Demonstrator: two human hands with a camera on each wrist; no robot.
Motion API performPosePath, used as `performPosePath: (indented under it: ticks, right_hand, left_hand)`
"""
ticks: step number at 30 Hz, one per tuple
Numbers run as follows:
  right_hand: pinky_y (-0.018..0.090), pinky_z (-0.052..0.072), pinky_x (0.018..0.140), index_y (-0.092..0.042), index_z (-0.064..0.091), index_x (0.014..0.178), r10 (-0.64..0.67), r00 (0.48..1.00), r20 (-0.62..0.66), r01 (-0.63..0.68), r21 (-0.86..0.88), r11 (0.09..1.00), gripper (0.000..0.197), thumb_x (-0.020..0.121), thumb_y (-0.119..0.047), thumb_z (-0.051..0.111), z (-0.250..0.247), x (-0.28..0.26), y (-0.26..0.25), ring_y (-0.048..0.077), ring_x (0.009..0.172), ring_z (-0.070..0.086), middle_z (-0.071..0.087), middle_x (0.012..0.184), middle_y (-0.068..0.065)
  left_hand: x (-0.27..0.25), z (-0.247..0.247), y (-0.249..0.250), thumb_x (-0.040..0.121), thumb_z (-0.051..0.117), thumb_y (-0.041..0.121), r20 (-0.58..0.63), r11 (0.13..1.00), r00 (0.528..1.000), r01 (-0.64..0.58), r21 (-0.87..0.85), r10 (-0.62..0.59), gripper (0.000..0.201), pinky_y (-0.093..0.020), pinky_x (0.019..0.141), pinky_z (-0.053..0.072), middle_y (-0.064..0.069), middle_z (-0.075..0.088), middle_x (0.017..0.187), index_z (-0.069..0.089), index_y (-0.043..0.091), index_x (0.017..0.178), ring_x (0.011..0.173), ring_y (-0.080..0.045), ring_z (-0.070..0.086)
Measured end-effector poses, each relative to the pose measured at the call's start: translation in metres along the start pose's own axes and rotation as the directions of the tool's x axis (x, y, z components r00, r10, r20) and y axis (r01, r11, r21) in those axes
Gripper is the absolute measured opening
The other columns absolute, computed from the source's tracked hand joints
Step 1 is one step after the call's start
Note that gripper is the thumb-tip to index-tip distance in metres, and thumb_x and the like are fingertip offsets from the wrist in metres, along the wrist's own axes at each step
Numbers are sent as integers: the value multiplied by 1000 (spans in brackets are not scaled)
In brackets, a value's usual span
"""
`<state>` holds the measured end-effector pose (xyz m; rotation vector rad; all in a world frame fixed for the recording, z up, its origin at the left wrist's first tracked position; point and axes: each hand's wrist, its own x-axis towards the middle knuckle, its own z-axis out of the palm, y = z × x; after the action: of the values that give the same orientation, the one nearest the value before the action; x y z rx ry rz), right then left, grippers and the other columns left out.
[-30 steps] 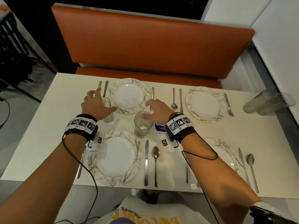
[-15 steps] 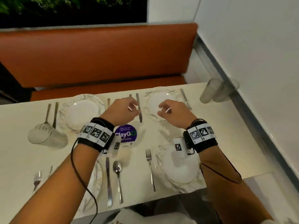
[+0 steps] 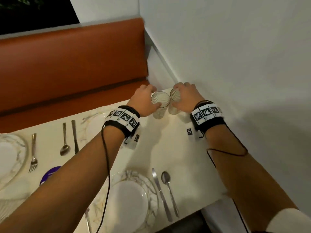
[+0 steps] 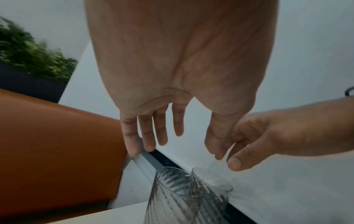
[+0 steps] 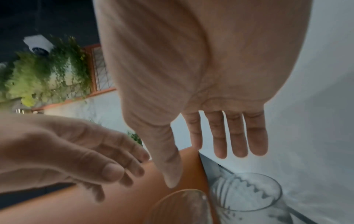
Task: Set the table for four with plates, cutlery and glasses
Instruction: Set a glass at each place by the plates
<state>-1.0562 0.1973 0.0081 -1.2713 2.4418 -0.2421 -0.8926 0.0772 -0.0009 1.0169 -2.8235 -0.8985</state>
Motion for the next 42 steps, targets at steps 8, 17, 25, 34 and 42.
performPosePath:
  ticks: [8, 17, 25, 34, 42]
  right_hand:
    - [51, 38, 109, -22, 25, 156, -23, 997, 78, 37, -189, 981, 109, 69, -40, 87, 11, 62, 29, 39, 139, 34, 39, 152, 14]
    - [48, 44, 104, -18, 35, 150, 6, 992, 128, 18, -188, 982, 86, 78, -28, 80, 28, 61, 23, 36, 132, 42, 44, 144, 16]
    - [47, 44, 107, -16, 39, 147, -40, 996, 83, 45, -57, 997, 85, 77, -34, 81, 32, 10, -25, 37, 132, 43, 45, 140, 17]
    - [51, 43, 107, -21, 35, 150, -92, 994, 58, 89, 54, 995, 88, 78, -40, 81, 69, -68, -109, 37, 131, 43, 44, 141, 16]
    - [49, 44, 107, -22, 36, 149, -61, 990, 129, 55, 48, 997, 94, 73, -47, 86, 123, -126, -153, 34, 131, 43, 46, 138, 14]
  left_hand:
    - [75, 38, 21, 65, 86, 63, 161, 941, 983, 33, 336, -91, 112, -53, 109, 43, -12, 42, 152, 33, 23, 155, 136, -36, 45]
    - [56, 48, 8, 71, 87, 36, 101, 987, 990, 80, 141, -94, 95, -49, 103, 50, -12, 48, 140, 40, 20, 151, 128, -35, 51]
    - [-37, 8, -50, 75, 89, 40, -30, 966, 981, 185, -183, -194, 90, -31, 96, 44, -4, 45, 138, 41, 23, 150, 120, -19, 51]
    - [-152, -20, -132, 74, 85, 58, -68, 888, 935, 306, -342, -349, 89, -40, 93, 53, -5, 48, 134, 44, 26, 147, 113, -22, 58]
    - [-226, -13, -192, 68, 91, 54, -72, 860, 908, 362, -360, -413, 110, -47, 104, 51, -10, 46, 144, 32, 17, 153, 123, -27, 57]
